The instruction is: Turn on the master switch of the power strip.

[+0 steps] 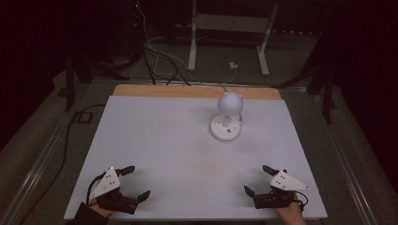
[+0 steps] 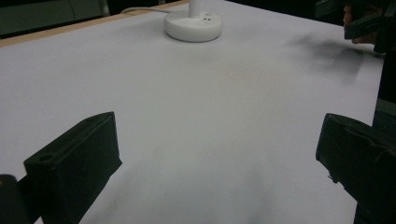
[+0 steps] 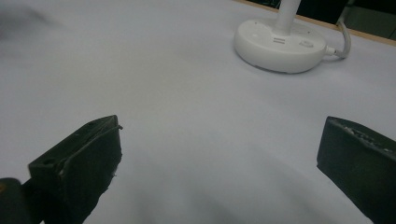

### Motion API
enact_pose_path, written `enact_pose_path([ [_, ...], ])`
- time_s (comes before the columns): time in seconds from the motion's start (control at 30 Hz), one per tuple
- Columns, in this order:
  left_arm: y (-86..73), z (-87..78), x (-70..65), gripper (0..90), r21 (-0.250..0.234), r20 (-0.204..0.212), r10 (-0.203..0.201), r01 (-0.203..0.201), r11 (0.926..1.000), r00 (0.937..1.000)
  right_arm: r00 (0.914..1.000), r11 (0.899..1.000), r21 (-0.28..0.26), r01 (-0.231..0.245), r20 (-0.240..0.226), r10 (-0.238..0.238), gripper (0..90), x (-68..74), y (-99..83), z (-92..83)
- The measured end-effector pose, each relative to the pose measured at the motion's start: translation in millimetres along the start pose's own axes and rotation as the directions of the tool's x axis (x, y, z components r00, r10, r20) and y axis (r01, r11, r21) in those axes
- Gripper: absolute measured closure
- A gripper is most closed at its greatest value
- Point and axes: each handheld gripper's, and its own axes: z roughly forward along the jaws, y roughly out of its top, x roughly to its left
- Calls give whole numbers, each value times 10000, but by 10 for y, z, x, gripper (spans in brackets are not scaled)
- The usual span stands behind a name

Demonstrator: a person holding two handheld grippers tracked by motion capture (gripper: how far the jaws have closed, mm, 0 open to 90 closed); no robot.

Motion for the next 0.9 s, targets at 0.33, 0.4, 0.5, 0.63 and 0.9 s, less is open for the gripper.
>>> enact_pose_path([
  [0.33,2,24,-14,1,84,188,55,-56,9999,9998,9999,9990,440,105,-134,-99,0,51,18,-9],
  [0.4,3,28,-16,1,60,226,61,-62,10000,9997,9997,9986,516,111,-204,-100,0,63,22,-13],
  [0.5,-1,40,-12,1,126,277,68,-71,9999,9996,9991,9981,605,-68,-420,93,0,75,25,-10],
  [0.63,0,44,-12,1,136,299,63,-67,9999,9995,9974,9977,674,-119,-707,166,0,99,46,5],
  [0.9,2,40,-14,1,117,362,30,-34,9999,9993,9951,9954,959,35,-984,60,0,143,99,16],
])
